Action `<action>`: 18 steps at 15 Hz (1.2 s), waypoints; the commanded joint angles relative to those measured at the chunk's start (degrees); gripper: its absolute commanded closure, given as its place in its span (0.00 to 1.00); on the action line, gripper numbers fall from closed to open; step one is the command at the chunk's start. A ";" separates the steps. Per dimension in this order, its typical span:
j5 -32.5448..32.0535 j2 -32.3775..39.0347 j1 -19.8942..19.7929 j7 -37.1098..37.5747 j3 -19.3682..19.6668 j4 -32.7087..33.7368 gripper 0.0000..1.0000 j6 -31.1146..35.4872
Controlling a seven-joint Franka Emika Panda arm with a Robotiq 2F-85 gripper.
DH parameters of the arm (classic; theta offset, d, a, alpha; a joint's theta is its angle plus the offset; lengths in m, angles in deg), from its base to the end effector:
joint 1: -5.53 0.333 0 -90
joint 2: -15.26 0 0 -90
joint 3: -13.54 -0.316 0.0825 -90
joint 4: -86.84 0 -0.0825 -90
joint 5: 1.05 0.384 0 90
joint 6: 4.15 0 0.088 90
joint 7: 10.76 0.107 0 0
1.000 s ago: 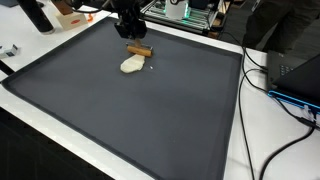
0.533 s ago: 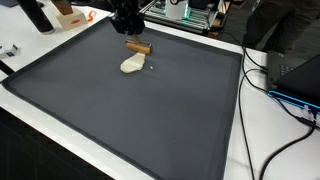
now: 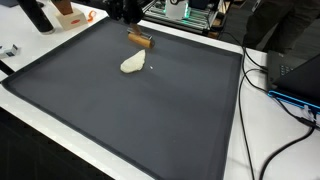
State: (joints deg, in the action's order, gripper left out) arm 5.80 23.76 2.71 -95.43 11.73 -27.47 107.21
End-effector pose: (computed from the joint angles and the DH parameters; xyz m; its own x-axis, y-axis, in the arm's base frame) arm 0.5611 -0.0022 0.3727 0.1729 0.9812 0.0858 0.9659 -0.1519 -0.2097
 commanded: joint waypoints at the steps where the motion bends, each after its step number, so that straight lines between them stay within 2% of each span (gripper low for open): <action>1: 3.51 -3.00 -0.30 8.42 0.95 1.30 0.76 -3.90; 8: 2.56 -6.37 0.39 29.97 1.77 2.95 0.76 -2.91; 11: 1.88 -7.06 0.75 35.99 1.53 3.72 0.76 -3.08; 12: 2.65 -5.83 0.54 32.44 1.62 3.59 0.51 -2.17; 13: 2.63 -6.09 0.67 33.67 1.61 3.65 0.51 -2.17; 14: 2.63 -6.23 0.77 34.27 1.60 3.69 0.76 -2.17; 16: 2.55 -5.82 0.80 33.50 1.55 3.84 0.76 -2.11; 17: 2.65 -5.88 0.78 34.06 1.56 3.70 0.51 -2.16; 18: 2.65 -5.70 0.76 34.00 1.54 3.69 0.51 -2.15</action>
State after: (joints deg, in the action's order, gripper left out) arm 8.46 18.04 3.18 -61.46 12.98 -23.90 105.21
